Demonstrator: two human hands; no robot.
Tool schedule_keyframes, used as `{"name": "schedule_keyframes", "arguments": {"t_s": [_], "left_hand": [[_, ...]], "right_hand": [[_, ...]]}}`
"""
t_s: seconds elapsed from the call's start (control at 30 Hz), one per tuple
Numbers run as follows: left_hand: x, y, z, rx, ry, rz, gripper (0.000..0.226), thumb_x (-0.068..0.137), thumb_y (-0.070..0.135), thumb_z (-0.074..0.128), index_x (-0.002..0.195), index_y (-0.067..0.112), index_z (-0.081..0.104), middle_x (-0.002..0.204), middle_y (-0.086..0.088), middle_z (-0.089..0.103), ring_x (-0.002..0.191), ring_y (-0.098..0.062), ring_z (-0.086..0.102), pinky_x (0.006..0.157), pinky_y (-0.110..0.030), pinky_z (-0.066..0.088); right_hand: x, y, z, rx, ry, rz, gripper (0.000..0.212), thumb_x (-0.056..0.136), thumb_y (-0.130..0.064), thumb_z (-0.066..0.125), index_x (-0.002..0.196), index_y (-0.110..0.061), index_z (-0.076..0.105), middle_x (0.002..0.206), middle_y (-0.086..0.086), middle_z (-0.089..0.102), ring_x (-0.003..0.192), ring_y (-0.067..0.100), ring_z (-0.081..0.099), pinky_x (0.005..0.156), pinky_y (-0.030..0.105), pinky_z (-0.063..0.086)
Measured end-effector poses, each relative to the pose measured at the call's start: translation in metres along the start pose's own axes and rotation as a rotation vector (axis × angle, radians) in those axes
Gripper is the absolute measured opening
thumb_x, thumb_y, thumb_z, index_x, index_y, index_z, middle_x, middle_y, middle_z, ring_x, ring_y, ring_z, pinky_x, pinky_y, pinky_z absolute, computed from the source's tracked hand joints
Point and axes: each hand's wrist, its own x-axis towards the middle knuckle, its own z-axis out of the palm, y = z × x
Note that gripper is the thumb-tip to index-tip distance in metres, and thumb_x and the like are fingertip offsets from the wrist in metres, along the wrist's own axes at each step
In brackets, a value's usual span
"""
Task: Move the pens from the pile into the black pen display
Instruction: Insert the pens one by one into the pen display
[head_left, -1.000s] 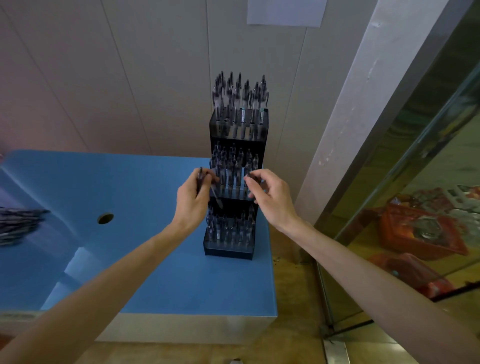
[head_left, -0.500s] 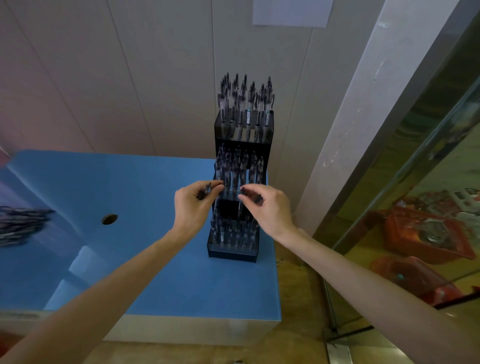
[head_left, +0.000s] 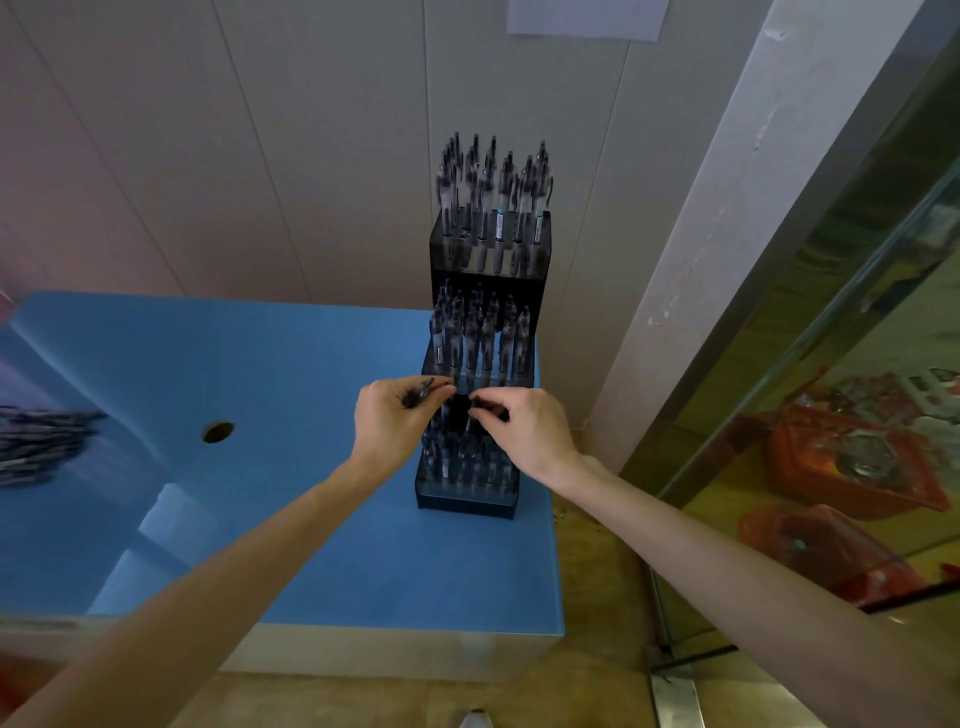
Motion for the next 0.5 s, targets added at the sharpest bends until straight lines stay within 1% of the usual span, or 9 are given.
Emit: {"name": "schedule_keyframes", "arguments": {"t_s": [0.1, 0.17, 0.23, 0.3, 0.37, 0.43, 0.5], "left_hand": [[0.0, 0.001, -0.001, -0.01, 0.002, 0.006, 0.015, 0.09, 0.022, 0.077, 0.1, 0.011, 0.082, 0.053, 0.027, 0.058, 0.044, 0.004, 0.05, 0.052, -0.006, 0.036], [0.0, -0.001, -0.001, -0.029, -0.003, -0.008, 0.015, 0.09, 0.022, 0.077, 0.099, 0.011, 0.082, 0.054, 0.027, 0.06, 0.046, 0.005, 0.052, 0.054, -0.006, 0.038], [-0.002, -0.005, -0.001, -0.02, -0.008, -0.028, 0.014, 0.091, 0.024, 0.076, 0.098, 0.012, 0.082, 0.049, 0.025, 0.057, 0.042, 0.002, 0.047, 0.049, -0.007, 0.034], [-0.005, -0.01, 0.001, 0.019, -0.01, -0.026, 0.016, 0.091, 0.028, 0.076, 0.099, 0.016, 0.082, 0.045, 0.021, 0.053, 0.038, -0.006, 0.039, 0.045, -0.01, 0.029], [-0.005, -0.015, 0.001, 0.01, -0.019, -0.051, 0.014, 0.091, 0.029, 0.076, 0.098, 0.018, 0.082, 0.044, 0.018, 0.052, 0.037, -0.008, 0.036, 0.044, -0.012, 0.028], [-0.001, -0.02, 0.001, 0.039, -0.051, -0.096, 0.008, 0.091, 0.03, 0.076, 0.093, 0.024, 0.081, 0.049, 0.015, 0.059, 0.038, -0.007, 0.039, 0.045, -0.018, 0.033], [0.003, -0.026, 0.002, 0.095, -0.095, -0.142, 0.004, 0.089, 0.033, 0.077, 0.088, 0.03, 0.08, 0.06, 0.01, 0.069, 0.042, -0.007, 0.044, 0.046, -0.03, 0.042]], "right_hand": [[0.006, -0.005, -0.001, -0.051, -0.016, -0.02, 0.025, 0.099, -0.031, 0.066, 0.119, -0.019, 0.075, 0.107, -0.005, 0.078, 0.092, 0.014, 0.073, 0.08, 0.03, 0.059], [0.009, -0.008, 0.0, -0.116, -0.036, -0.033, 0.023, 0.101, -0.032, 0.062, 0.115, -0.02, 0.076, 0.102, -0.004, 0.078, 0.087, 0.015, 0.073, 0.075, 0.032, 0.058], [0.008, -0.008, 0.001, -0.198, -0.109, -0.033, 0.022, 0.101, -0.036, 0.061, 0.108, -0.025, 0.078, 0.091, -0.005, 0.078, 0.08, 0.016, 0.071, 0.07, 0.035, 0.058], [0.007, -0.007, 0.001, -0.249, -0.171, -0.002, 0.022, 0.1, -0.038, 0.06, 0.108, -0.028, 0.078, 0.085, -0.005, 0.077, 0.077, 0.017, 0.071, 0.069, 0.037, 0.057], [0.006, -0.006, 0.001, -0.25, -0.164, 0.016, 0.023, 0.101, -0.039, 0.058, 0.107, -0.028, 0.078, 0.083, -0.005, 0.077, 0.076, 0.018, 0.071, 0.069, 0.037, 0.057], [0.008, -0.006, 0.002, -0.267, -0.162, 0.012, 0.027, 0.104, -0.039, 0.054, 0.103, -0.026, 0.078, 0.081, -0.005, 0.076, 0.073, 0.018, 0.07, 0.068, 0.038, 0.057], [0.009, -0.006, 0.004, -0.296, -0.183, 0.008, 0.034, 0.106, -0.038, 0.047, 0.098, -0.022, 0.077, 0.079, -0.003, 0.075, 0.07, 0.019, 0.069, 0.067, 0.039, 0.057]]}}
